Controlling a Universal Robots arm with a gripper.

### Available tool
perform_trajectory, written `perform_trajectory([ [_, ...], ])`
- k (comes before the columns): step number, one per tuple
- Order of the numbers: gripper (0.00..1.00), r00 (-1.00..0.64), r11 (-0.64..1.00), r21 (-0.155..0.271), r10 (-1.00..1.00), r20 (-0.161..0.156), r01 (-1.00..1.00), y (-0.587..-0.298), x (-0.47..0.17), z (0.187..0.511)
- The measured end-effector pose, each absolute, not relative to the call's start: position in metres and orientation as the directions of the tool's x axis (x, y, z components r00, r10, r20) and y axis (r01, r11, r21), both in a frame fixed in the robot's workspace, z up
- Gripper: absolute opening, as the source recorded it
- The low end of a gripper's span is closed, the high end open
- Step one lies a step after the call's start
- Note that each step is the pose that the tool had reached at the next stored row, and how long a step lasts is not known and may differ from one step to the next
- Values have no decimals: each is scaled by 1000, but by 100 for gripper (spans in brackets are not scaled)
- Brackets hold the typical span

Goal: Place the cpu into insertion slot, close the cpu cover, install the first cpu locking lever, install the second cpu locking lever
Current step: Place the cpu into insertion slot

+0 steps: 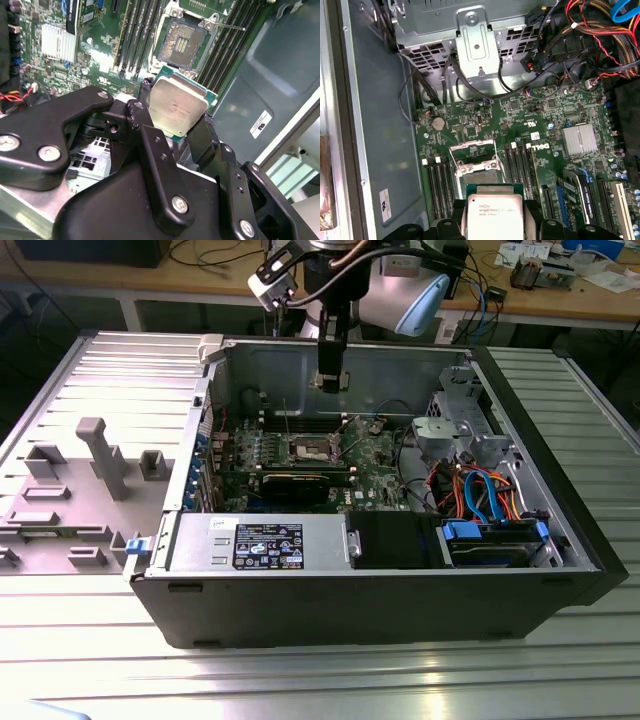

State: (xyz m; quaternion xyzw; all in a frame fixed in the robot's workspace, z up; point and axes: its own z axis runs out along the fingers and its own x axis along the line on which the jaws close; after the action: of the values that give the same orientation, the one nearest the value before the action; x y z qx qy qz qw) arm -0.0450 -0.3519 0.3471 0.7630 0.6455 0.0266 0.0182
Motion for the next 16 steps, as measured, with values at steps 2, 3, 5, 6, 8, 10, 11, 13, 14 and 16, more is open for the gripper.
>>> perform_trajectory([
  [2,54,162,-163,62,987,17,985,-352,-45,347],
  [3,54,162,-163,62,987,17,985,-352,-45,347],
  [5,54,162,-163,62,987,17,985,-352,-45,347],
  [6,54,162,-163,62,987,17,985,-352,-45,347],
  [8,54,162,-163,62,987,17,985,-352,-45,347],
  [10,54,162,-163,62,987,17,985,-352,-45,347],
  [11,54,162,-163,62,987,17,985,-352,-45,347],
  [13,54,162,-163,62,987,17,985,-352,-45,347],
  [14,54,162,-163,62,987,18,985,-352,-45,346],
  [16,54,162,-163,62,987,17,985,-352,-45,344],
])
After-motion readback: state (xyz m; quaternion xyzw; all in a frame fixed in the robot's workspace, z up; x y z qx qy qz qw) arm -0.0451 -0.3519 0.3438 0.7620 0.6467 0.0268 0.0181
